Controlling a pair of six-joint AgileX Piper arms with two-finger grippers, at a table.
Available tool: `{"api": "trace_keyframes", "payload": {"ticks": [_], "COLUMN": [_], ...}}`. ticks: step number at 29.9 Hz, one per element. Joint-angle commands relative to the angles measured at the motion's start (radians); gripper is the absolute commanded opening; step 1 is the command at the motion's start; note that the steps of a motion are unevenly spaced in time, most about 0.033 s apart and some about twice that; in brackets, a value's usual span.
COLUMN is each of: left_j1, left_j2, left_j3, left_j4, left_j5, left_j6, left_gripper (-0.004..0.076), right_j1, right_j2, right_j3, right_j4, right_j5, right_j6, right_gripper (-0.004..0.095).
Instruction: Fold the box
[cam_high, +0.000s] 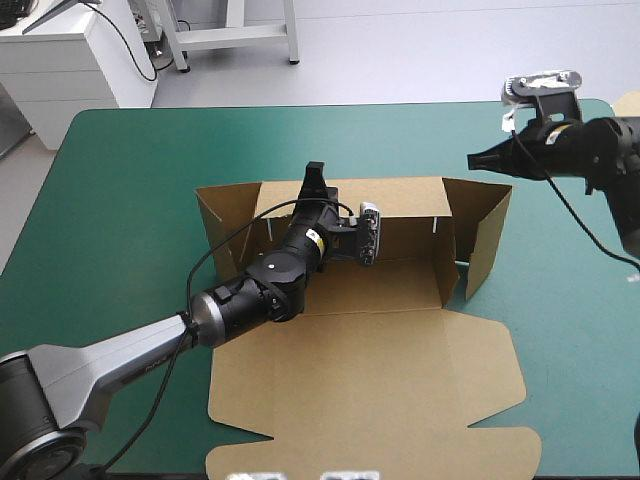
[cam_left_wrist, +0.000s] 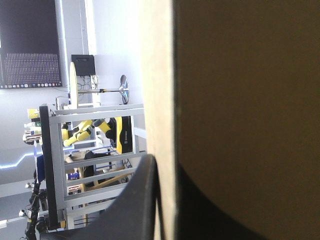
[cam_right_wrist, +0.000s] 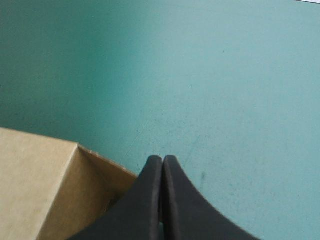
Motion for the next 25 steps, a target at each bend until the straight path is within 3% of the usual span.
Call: {"api": "trace_keyframes", "payload": {"ticks": [1, 8, 17, 25], "left_j1": [-0.008, -0.008, -0.008, -0.008], "left_j2": [-0.020, -0.020, -0.020, -0.020], "left_j3": [0.006, 0.006, 0.006, 0.006], "left_j4": [-0.073, -0.070, -0.070, -0.066], "left_j5": [0.027, 0.027, 0.030, 0.049], "left_j6": [-0.016, -0.052, -0.052, -0.052], "left_gripper": [-0.0008, -0.0008, -0.0008, -0.0008], "right_j1": [-0.008, -0.008, -0.008, -0.008], "right_j2": [0.068, 0.228, 0.261, 0.224], "right_j3": [-0.124, -0.254, -0.255, -0.210], "right_j4": [0.009, 0.066, 0.072, 0.159], "right_j5": [-0.003, 0.140, 0.262, 0.262], "right_j6": [-0.011, -0.014, -0.037, -0.058], "right_gripper": [-0.0016, -0.0015, -0.0015, -0.0016]}}
